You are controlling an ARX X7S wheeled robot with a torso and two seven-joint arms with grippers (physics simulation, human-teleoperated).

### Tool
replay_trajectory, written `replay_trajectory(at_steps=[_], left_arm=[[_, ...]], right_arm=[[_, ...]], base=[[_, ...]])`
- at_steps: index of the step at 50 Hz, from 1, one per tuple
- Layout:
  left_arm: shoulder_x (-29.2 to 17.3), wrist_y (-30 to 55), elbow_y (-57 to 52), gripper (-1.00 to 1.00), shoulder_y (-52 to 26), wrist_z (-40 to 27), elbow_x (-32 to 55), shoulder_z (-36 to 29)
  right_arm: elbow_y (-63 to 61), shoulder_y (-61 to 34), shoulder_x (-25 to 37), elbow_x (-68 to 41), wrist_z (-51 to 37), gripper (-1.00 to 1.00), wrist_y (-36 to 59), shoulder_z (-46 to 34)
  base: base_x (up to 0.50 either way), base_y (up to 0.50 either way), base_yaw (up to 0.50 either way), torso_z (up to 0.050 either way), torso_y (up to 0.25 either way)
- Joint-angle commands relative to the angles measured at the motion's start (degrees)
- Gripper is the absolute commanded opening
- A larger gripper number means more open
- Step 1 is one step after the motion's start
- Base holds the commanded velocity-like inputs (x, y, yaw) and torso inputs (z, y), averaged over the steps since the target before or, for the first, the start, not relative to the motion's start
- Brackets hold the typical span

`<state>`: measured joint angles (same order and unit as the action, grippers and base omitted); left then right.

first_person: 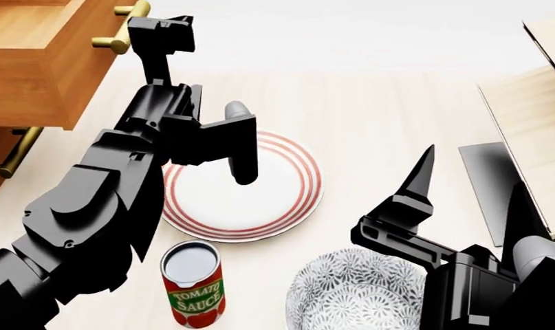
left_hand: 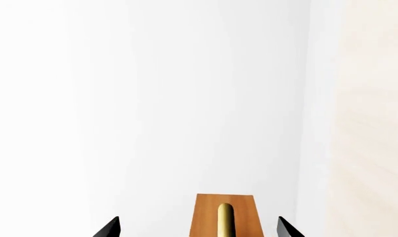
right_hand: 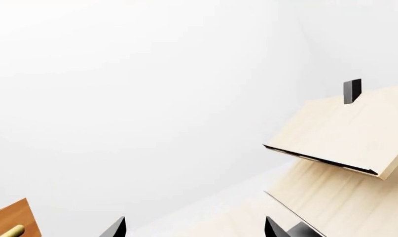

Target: Close the top drawer of the cabinet.

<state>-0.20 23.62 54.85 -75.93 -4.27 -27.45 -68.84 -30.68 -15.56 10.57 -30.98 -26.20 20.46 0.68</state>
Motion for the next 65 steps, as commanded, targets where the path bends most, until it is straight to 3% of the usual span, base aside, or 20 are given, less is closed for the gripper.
replay_trajectory(at_steps=[1,11,21,31,47,54,65], left_arm=[[0.17,4.94,3.16,1.0,-3.15,-3.82,13.07,-11.76],[0.18,5.92,6.02,1.0,-3.66,-6.34,18.71,-20.68],[0.02,6.78,9.41,1.0,-1.85,-7.48,18.41,-21.76],[-5.34,23.07,-5.42,1.0,-3.19,-5.74,17.56,-20.97],[-4.4,18.19,3.27,1.0,-3.39,-4.81,19.45,-19.51],[0.04,8.56,17.15,1.0,-2.59,-4.98,20.43,-19.54],[-0.46,7.06,19.98,1.0,-2.89,-4.73,21.91,-19.03]], right_arm=[[-0.28,0.18,0.3,0.95,-0.82,1.0,-0.97,-0.38],[0.3,0.08,0.4,1.05,-1.33,1.0,-1.49,-0.48],[0.53,-0.08,0.77,0.56,-1.84,1.0,-0.98,-0.78],[0.92,-0.23,1.18,0.17,-1.87,1.0,-0.97,-1.1],[0.82,-0.3,1.51,-0.12,-2.42,1.0,-1.29,-1.53],[0.42,-0.21,1.83,-0.49,-2.79,1.0,-1.33,-1.3],[-0.13,-0.2,2.18,-0.83,-3.39,1.0,-1.27,-1.4]], base=[[0.34,0.0,0.0,0.0,0.0],[0.0,0.0,0.0,0.0,0.0],[0.0,0.0,0.0,0.0,0.0],[0.0,0.0,0.0,0.0,0.0],[0.0,0.0,0.0,0.0,0.0],[0.0,0.0,0.0,0.0,0.0],[0.0,0.0,0.0,0.0,0.0]])
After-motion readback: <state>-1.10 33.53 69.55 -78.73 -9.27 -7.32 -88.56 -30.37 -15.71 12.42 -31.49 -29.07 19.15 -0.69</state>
